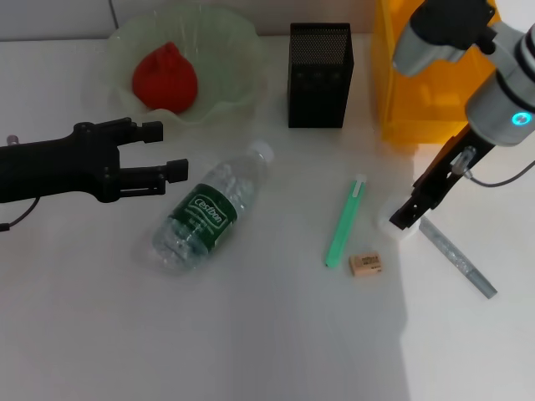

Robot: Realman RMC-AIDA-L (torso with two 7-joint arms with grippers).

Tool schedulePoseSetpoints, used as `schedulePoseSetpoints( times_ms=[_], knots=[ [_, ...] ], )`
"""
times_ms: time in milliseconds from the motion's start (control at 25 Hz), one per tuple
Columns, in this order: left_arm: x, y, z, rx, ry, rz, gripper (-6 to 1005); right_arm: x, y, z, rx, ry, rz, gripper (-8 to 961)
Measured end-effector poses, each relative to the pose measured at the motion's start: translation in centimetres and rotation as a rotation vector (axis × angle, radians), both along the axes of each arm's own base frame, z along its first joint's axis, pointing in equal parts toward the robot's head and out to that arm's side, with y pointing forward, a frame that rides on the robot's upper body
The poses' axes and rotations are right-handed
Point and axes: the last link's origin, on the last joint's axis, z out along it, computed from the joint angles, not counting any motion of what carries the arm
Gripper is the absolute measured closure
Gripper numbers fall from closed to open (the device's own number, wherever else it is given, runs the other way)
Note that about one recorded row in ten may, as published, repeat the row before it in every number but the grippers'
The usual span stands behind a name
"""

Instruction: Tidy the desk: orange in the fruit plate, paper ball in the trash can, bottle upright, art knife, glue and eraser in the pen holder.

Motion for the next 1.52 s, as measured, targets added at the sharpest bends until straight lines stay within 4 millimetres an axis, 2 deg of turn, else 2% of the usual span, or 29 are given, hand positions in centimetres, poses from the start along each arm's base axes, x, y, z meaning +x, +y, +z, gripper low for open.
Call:
schedulePoseSetpoints(
  times_ms=[200, 400, 520, 560, 680, 720, 760, 880, 920, 1040, 1080, 1120, 1160, 1240, 1520],
  knots=[
    [-0.1, 0.0, -0.6, -0.015, 0.020, 0.005, 178, 0.4, 0.1, -1.9, -0.012, 0.000, 0.009, 330],
    [-0.1, 0.0, -0.7, -0.018, 0.025, 0.006, 184, 0.3, 0.2, -1.7, -0.001, 0.007, 0.016, 337],
    [-0.2, 0.1, -0.8, -0.015, 0.027, 0.008, 187, -0.4, -0.1, -0.4, 0.012, 0.017, 0.022, 428],
    [-0.2, 0.0, -0.8, -0.015, 0.027, 0.009, 189, -0.4, -0.1, -0.4, 0.012, 0.017, 0.022, 422],
    [-0.2, 0.0, -0.8, -0.016, 0.027, 0.010, 192, -1.9, -0.5, 2.6, 0.083, 0.035, 0.055, 404],
    [-0.2, 0.0, -0.8, -0.019, 0.025, 0.011, 193, -2.7, -0.7, 5.5, 0.192, 0.061, 0.087, 398],
    [-0.2, 0.0, -0.8, -0.019, 0.025, 0.011, 194, -2.7, -0.7, 5.5, 0.192, 0.061, 0.087, 392],
    [-0.1, 0.0, -0.8, -0.021, 0.023, 0.011, 198, -3.3, -0.6, 10.1, 0.412, 0.140, 0.129, 374],
    [-0.1, 0.0, -0.8, -0.022, 0.022, 0.011, 199, -3.2, 0.0, 12.2, 0.555, 0.229, 0.166, 368],
    [0.0, 0.1, -0.8, -0.023, 0.021, 0.008, 203, -2.4, 1.0, 13.0, 0.652, 0.302, 0.185, 350],
    [0.1, 0.1, -0.8, -0.024, 0.020, 0.005, 204, -1.7, 1.5, 13.0, 0.681, 0.328, 0.180, 344],
    [0.4, 0.2, -0.9, -0.033, 0.016, 0.000, 205, -0.1, 2.6, 12.8, 0.728, 0.371, 0.154, 339],
    [0.4, 0.2, -0.9, -0.033, 0.016, 0.000, 206, -0.1, 2.6, 12.8, 0.728, 0.371, 0.154, 333],
    [0.7, 0.2, -0.9, -0.042, 0.010, 0.002, 209, 1.2, 3.3, 12.3, 0.742, 0.408, 0.132, 321],
    [1.3, 0.7, -0.6, -0.065, -0.008, 0.041, 217, 2.2, 3.4, 11.2, 0.761, 0.518, 0.133, 279]
  ],
)
